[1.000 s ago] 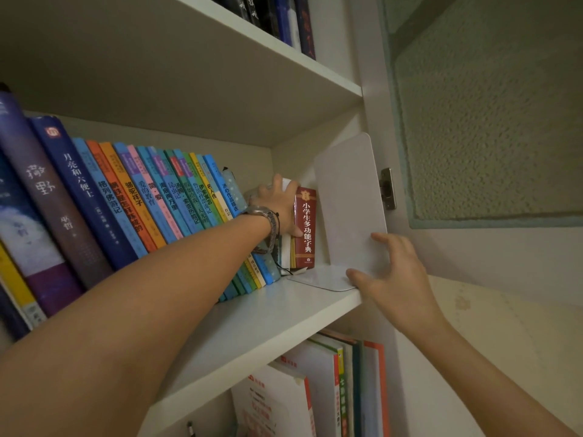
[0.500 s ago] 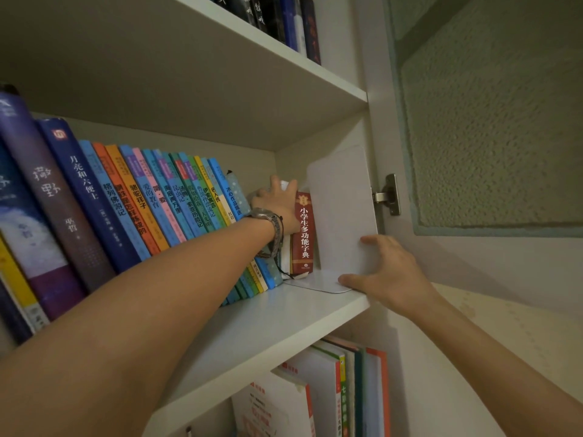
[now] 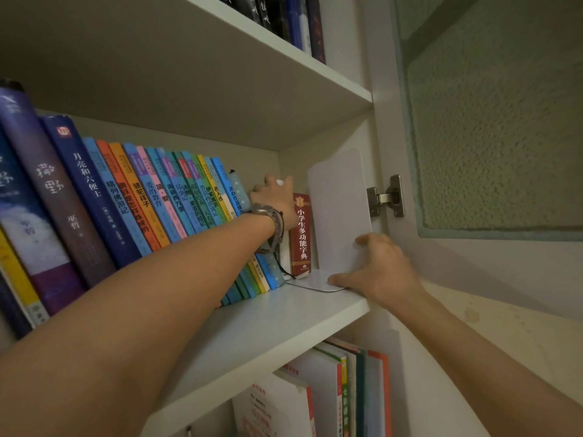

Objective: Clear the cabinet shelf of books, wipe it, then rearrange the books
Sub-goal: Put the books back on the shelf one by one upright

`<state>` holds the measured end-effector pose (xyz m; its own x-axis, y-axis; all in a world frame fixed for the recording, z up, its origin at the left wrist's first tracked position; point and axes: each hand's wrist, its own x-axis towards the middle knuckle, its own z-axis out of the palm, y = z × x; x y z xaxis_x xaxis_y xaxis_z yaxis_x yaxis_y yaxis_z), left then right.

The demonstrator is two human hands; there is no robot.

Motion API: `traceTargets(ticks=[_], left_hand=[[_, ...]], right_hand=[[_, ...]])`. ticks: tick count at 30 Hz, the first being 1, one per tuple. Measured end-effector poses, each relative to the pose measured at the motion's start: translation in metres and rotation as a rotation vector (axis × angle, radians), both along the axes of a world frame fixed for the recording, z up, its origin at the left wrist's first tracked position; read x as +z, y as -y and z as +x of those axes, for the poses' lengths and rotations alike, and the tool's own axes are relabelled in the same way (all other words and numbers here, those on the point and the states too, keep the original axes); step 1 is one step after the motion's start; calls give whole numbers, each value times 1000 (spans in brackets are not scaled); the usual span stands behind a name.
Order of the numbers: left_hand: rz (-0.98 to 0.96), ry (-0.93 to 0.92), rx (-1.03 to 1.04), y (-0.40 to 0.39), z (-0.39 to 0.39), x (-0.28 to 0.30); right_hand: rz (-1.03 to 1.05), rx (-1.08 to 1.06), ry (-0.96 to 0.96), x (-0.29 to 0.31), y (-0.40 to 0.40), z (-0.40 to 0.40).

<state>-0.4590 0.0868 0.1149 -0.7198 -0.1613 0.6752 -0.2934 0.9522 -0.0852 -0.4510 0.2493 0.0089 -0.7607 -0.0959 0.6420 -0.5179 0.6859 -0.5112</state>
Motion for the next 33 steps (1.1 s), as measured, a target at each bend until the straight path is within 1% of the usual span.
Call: traceTargets(ticks=[10, 21, 27, 31, 33], left_hand=[[131, -57, -52, 2, -7, 5], [245, -82, -99, 1, -6, 12], [205, -78, -53, 0, -5, 11], [87, -139, -29, 0, -11, 4], [58, -161, -14, 1, -13, 2]], right_hand=[[27, 18, 24, 7, -2, -10], [-4, 95, 11, 1, -8, -13], [-25, 155, 25, 1, -11, -15], [-22, 156, 4, -1, -11, -15], [-16, 152, 3, -2, -11, -15]])
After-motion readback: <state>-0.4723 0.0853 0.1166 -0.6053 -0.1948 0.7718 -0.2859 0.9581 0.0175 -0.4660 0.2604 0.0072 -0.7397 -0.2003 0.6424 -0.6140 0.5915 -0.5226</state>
